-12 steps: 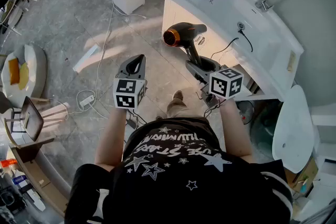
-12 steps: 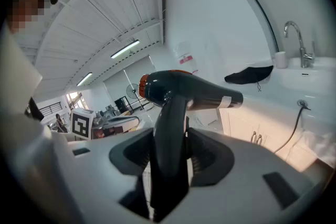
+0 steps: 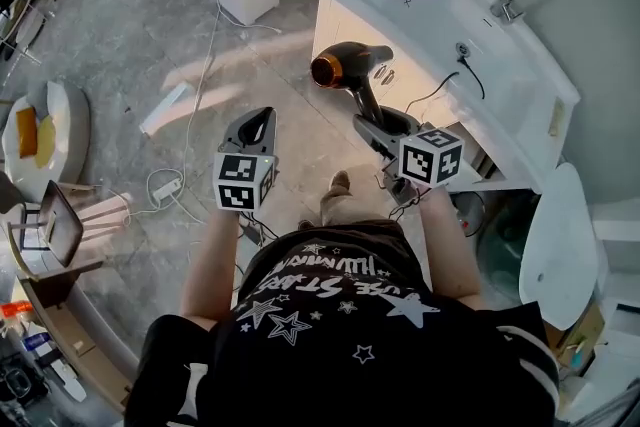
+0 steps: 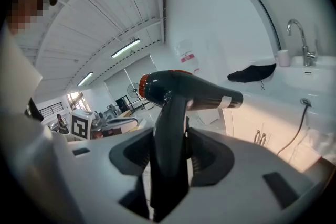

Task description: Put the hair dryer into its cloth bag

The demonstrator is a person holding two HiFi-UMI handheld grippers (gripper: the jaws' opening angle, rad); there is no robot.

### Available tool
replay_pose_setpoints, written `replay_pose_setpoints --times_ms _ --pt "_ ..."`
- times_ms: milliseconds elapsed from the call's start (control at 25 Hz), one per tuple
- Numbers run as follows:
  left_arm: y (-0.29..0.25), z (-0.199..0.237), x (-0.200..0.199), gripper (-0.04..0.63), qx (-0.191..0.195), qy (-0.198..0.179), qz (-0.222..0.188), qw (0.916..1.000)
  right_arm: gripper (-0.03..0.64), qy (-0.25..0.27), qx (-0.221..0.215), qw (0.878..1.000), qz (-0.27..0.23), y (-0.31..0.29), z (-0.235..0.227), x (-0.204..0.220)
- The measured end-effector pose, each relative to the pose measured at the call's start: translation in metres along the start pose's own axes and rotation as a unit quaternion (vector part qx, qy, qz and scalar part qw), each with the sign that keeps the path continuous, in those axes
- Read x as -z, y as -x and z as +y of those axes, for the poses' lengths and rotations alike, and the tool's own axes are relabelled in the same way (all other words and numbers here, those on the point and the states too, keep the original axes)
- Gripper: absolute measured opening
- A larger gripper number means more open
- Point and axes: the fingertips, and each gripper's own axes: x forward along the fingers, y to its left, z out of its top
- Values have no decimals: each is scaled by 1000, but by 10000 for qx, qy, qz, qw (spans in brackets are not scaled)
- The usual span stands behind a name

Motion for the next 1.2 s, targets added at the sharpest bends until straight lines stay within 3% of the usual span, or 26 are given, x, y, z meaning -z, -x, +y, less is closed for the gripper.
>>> replay_pose_setpoints --times_ms 240,400,880,1200 --pt "-12 24 4 11 -90 152 72 9998 193 105 -44 9998 147 -19 -8 -5" --pt "-44 36 -3 11 -81 16 163 9998 193 231 -240 9994 130 -39 -29 -23" --pt "-175 61 -70 11 -38 -244 235 9994 193 235 -346 9990 163 -87 -138 -112" --pt "-250 61 -96 11 -19 -521 397 9979 195 144 -474 9986 205 -97 -195 -137"
